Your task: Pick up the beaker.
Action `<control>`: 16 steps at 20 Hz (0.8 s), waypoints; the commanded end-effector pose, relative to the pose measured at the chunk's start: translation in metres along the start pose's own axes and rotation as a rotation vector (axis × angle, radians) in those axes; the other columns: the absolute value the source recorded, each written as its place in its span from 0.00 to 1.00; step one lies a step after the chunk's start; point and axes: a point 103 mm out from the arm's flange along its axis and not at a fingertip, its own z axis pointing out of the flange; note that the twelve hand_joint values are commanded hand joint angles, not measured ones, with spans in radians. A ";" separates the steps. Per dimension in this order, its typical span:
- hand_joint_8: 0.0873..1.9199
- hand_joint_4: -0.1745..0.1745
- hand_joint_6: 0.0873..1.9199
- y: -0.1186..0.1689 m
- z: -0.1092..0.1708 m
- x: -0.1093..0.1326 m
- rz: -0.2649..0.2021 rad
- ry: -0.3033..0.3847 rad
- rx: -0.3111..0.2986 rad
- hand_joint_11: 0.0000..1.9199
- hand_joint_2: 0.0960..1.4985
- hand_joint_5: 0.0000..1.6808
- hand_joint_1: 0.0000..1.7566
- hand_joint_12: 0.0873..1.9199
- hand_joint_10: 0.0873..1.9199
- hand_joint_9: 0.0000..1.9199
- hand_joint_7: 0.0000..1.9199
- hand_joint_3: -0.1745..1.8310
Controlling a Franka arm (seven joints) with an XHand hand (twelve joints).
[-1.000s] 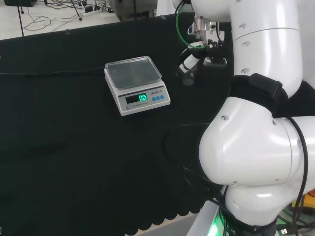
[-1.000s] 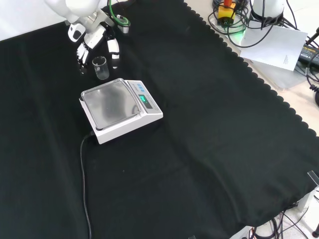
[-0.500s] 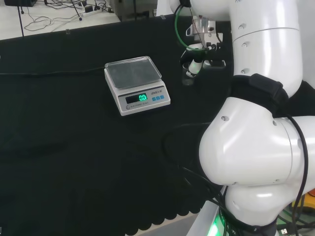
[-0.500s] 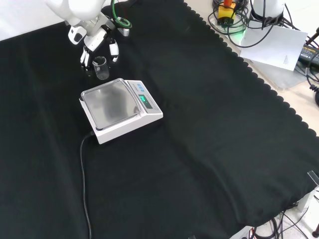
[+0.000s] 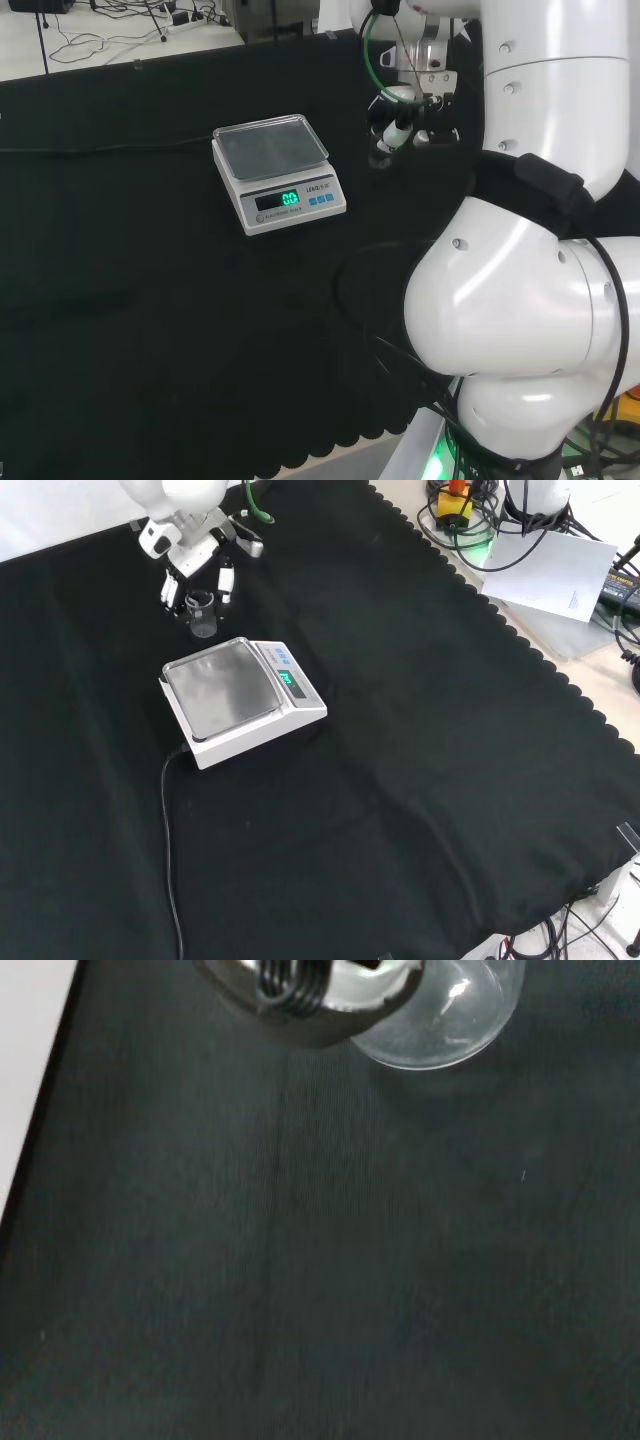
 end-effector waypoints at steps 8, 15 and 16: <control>0.48 0.00 0.62 0.000 -0.122 0.020 -0.068 -0.060 0.215 0.56 0.78 0.50 0.64 0.40 0.39 0.55 0.40 0.09; 0.48 0.00 0.62 -0.031 -0.161 0.048 -0.143 -0.071 0.148 0.56 0.78 0.50 0.64 0.39 0.39 0.55 0.41 0.09; 0.48 0.00 0.62 -0.034 -0.161 0.051 -0.150 -0.075 0.152 0.56 0.78 0.50 0.64 0.39 0.39 0.55 0.41 0.09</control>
